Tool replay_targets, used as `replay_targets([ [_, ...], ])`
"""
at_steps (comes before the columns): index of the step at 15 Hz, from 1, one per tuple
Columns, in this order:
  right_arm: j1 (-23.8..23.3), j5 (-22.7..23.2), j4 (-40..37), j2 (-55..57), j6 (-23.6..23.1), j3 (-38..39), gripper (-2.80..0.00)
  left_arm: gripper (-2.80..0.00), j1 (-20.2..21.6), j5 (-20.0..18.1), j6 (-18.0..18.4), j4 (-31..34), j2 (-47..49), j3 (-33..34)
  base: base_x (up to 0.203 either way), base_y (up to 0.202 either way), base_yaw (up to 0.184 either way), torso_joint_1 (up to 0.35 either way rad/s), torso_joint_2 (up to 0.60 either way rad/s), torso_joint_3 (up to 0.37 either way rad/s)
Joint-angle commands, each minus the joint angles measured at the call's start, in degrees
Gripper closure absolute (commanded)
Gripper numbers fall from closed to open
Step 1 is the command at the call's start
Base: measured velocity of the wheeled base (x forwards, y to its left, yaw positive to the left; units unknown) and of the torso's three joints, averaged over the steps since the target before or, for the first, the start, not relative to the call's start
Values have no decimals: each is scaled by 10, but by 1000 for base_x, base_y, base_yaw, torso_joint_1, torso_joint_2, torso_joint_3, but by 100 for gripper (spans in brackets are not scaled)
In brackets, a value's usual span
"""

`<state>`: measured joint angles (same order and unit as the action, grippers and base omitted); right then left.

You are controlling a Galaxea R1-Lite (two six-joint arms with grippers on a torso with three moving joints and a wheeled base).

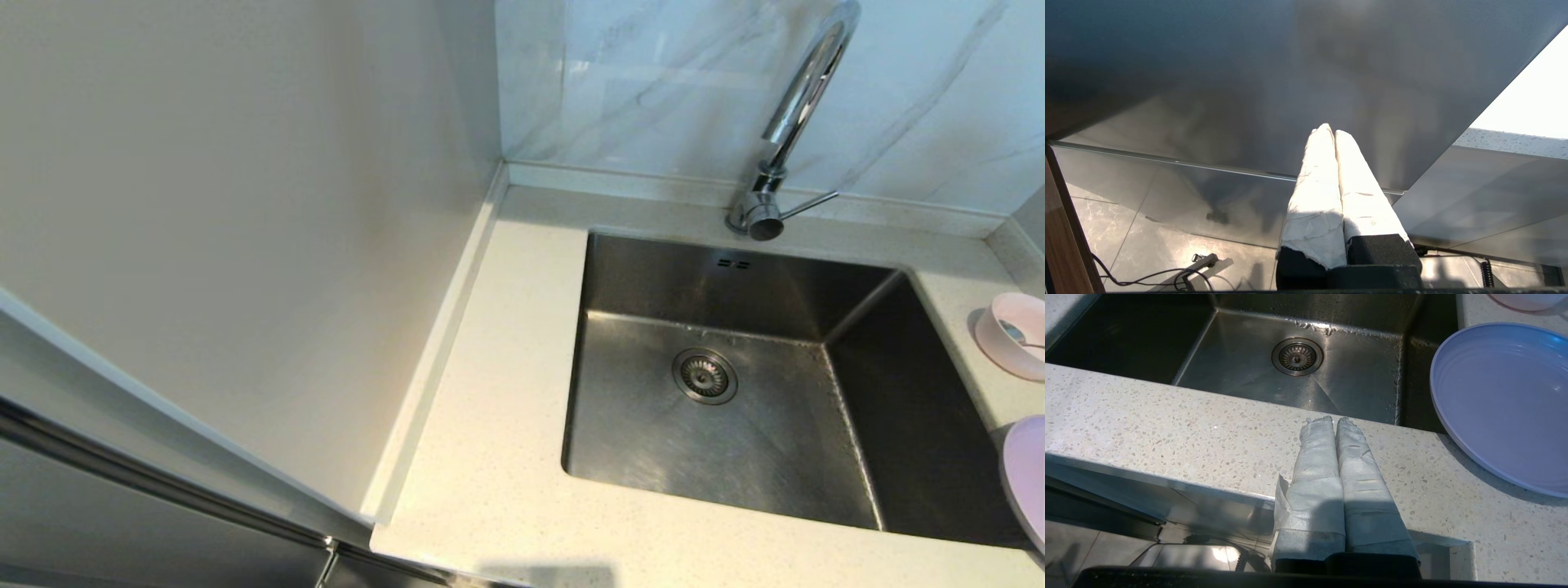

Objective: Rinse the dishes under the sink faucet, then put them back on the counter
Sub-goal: Turn on the faucet

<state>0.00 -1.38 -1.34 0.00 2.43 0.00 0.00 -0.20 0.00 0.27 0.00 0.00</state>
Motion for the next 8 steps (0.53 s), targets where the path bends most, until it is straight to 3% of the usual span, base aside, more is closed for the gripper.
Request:
replay_targets([
  [1,0,0,0,1,0,4,0,0,0,0,0,0,0,0,0,0,0,0,0,0],
  [8,0,-1,0,1,7,4,0,0,0,-1,0,0,0,0,0,0,0,0,0,0],
])
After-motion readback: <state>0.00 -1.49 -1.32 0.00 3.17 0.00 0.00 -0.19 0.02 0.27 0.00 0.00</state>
